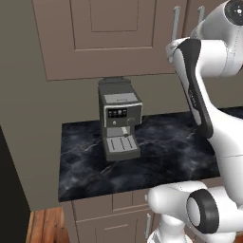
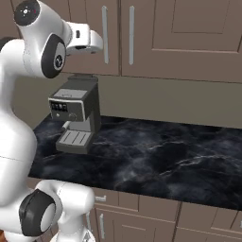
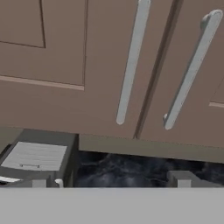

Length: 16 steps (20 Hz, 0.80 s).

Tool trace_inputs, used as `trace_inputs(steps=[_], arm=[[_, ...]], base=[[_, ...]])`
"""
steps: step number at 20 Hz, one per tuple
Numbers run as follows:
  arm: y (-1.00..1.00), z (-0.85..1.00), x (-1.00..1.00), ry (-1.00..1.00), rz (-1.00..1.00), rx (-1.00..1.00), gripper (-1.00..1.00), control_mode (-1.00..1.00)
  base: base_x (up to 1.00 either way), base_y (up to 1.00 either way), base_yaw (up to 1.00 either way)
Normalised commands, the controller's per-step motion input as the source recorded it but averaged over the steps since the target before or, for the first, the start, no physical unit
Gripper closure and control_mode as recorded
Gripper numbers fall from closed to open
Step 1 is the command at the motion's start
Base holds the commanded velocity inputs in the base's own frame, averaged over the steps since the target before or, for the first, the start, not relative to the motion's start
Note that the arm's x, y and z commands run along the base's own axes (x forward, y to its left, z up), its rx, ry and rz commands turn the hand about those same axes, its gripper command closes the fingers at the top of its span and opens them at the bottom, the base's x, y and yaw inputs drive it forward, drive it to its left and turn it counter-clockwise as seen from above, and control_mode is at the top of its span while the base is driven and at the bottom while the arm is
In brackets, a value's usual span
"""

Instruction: Move the bowls from the cabinet to the plates on the dining table.

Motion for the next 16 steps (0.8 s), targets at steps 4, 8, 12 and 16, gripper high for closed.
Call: trace_inputs(steps=[4,8,12,16], arm=[[-0.1,0.03,0.18,-0.1,0.0,0.0,-1.0,-1.0],[-0.09,0.01,0.24,-0.08,0.0,0.0,-1.0,-1.0],[-0.08,0.0,0.28,-0.06,0.0,0.0,-1.0,-1.0],[-0.05,0.0,0.28,-0.04,0.0,0.0,-1.0,-1.0]], base=[[0.0,0.0,0.0],[0.0,0.0,0.0],[0.0,0.0,0.0],[0.0,0.0,0.0]])
